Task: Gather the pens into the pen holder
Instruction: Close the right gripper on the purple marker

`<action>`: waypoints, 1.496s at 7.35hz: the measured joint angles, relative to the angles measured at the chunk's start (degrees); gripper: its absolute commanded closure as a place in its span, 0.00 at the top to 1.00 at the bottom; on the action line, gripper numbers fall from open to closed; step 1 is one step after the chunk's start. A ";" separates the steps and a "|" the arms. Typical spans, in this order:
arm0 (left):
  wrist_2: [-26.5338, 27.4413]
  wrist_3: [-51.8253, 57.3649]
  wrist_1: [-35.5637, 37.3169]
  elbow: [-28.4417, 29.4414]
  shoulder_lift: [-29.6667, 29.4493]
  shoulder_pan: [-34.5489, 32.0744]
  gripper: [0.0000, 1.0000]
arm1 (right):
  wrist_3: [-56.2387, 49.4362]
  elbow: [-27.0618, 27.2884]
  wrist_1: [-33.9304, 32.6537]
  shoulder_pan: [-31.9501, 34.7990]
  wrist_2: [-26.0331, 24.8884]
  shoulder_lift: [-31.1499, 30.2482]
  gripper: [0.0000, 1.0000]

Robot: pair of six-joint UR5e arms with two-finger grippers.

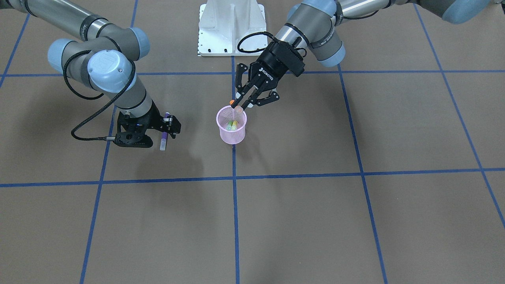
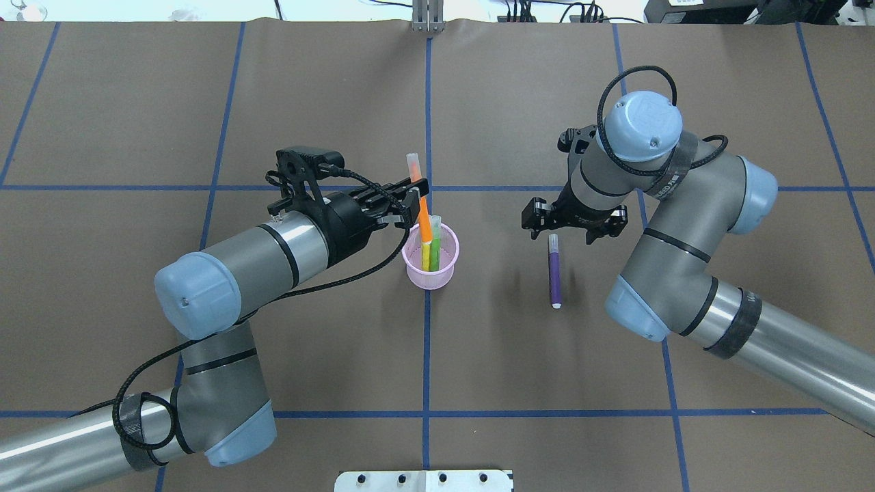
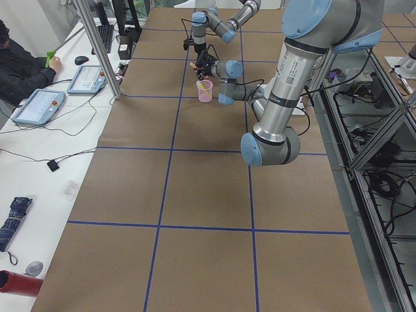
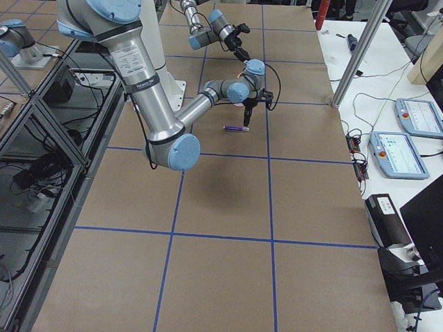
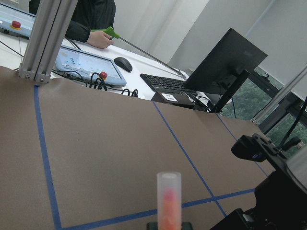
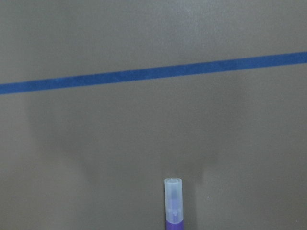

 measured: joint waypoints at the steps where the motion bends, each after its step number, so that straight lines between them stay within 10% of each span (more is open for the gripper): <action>1: -0.05 0.00 0.05 -0.01 -0.12 0.00 0.00 | 0.05 -0.56 1.43 -0.75 -0.55 -0.55 0.93; 11: 0.00 0.00 -0.02 1.72 -0.02 0.00 0.00 | -0.06 -3.86 2.18 -2.00 -1.30 -0.32 0.72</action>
